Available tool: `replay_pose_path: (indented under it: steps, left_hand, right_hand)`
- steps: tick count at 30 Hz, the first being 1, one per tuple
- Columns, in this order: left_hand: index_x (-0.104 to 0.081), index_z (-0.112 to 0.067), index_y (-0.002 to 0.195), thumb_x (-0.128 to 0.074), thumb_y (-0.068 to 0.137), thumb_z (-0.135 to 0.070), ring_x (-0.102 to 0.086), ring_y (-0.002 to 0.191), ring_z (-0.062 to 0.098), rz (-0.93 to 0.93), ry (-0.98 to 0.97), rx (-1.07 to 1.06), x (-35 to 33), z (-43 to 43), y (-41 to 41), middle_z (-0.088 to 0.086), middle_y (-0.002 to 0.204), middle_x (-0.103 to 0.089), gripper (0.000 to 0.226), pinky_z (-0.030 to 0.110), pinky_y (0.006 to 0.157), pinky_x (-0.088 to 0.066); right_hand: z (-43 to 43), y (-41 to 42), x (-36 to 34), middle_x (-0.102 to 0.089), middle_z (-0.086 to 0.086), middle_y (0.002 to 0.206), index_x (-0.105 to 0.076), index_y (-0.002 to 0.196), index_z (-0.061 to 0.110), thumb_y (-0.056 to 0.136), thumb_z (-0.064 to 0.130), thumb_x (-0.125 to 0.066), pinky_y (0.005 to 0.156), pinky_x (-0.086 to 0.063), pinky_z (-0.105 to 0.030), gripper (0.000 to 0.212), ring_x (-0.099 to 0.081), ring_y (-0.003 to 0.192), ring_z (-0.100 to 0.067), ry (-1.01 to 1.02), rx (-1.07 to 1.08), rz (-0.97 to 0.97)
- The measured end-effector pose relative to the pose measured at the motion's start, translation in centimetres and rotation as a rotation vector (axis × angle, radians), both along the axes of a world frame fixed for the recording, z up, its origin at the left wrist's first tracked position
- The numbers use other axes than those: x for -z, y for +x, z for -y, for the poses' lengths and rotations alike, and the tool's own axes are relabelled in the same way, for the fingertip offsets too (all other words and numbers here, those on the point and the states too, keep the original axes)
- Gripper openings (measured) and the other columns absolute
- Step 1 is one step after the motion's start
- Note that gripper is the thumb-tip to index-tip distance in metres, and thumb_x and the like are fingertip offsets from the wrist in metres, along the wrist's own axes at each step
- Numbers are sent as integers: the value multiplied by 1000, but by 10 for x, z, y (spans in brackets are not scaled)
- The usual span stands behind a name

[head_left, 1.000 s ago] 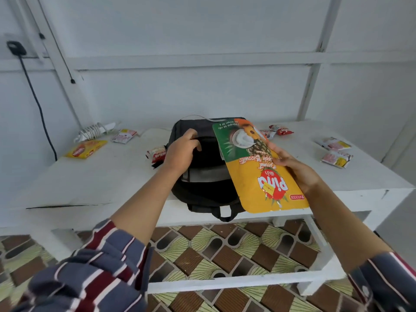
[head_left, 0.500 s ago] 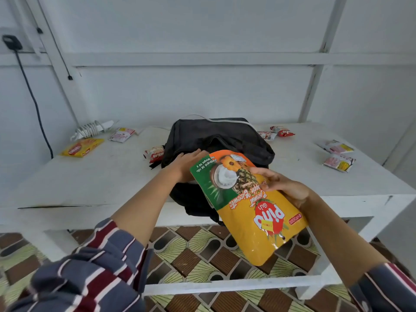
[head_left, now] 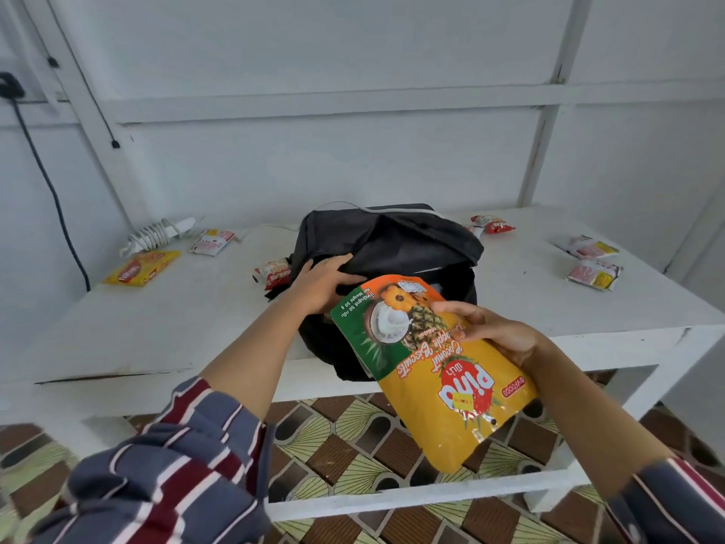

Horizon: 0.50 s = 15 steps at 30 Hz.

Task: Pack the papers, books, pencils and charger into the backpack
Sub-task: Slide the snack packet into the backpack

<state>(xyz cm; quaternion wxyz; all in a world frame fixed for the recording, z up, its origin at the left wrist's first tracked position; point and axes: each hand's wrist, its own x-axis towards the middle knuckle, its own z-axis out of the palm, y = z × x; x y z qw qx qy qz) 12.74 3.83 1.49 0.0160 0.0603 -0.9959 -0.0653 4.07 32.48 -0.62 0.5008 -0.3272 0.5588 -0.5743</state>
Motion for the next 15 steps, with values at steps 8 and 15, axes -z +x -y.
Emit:
replay_pose_path:
  steps: [8,15]
  left_hand:
    - [-61,-21,123,-72,80,-14,-47,117,19,-276,251,48,-20,11,-9,4,128,-52,45,26,94,-35]
    - [-73,-13,91,-57,84,7,-56,102,12,-494,354,5,-28,8,-18,-4,105,-60,26,25,92,-42]
  right_hand:
    - [2,-3,3,-63,-13,119,-66,109,35,45,32,-93,68,-57,-34,69,-66,93,-31,29,32,9]
    - [5,-12,0,-67,-6,113,-69,105,39,46,33,-91,68,-57,-32,63,-68,91,-27,31,37,1]
